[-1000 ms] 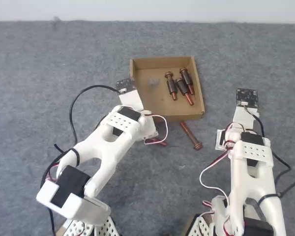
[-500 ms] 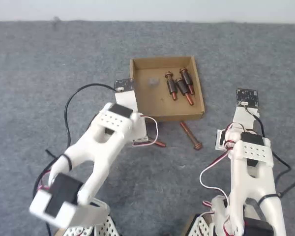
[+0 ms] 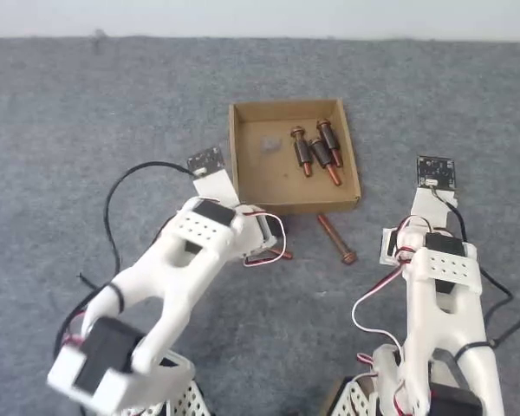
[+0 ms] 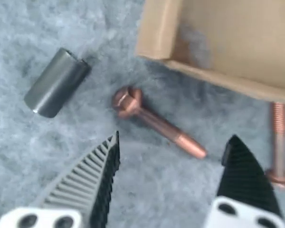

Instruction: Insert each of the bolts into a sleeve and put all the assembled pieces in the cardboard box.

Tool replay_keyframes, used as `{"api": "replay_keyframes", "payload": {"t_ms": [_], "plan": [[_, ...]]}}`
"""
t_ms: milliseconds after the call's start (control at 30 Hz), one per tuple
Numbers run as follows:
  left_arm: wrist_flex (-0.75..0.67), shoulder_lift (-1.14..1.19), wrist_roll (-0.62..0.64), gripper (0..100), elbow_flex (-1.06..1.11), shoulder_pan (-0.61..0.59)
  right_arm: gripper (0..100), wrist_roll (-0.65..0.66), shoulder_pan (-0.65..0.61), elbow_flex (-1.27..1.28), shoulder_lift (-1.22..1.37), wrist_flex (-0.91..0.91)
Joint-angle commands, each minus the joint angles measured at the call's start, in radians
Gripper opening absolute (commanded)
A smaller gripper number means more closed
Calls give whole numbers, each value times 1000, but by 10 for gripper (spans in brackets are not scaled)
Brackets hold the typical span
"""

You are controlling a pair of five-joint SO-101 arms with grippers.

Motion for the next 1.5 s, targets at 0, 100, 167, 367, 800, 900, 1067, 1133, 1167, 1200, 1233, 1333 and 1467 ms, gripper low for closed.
{"api": "replay_keyframes", "payload": {"t_ms": [0,100,167,367,800,900,1067,1133,1167,1200,1233,1333,1467], "plan": [[-17,121,20,279,-105,6,7,15,-10,-6,-47,-15],[-12,198,20,254,-162,5,7,15,-10,-6,-47,-15],[-12,232,20,250,-191,-2,7,15,-10,-6,-47,-15],[-12,247,12,245,-200,5,7,15,-10,-6,-47,-15],[55,-81,-307,12,-44,-2,7,15,-8,-6,-47,-15],[55,-138,-433,12,1,-3,7,15,-8,-6,-47,-15],[54,-120,-503,13,13,2,7,15,-8,-6,-47,-15],[44,-87,-503,40,13,3,7,15,-8,-6,-47,-15],[29,-69,-502,67,15,3,7,15,-8,-6,-47,-15],[15,-46,-502,100,19,0,7,15,-8,-6,-47,-15],[5,-26,-502,136,24,-3,7,15,-8,-6,-47,-15],[0,14,-502,218,21,-5,7,15,-8,-6,-47,-15],[-2,17,-502,215,18,-5,7,15,-8,-6,-47,-15]]}}
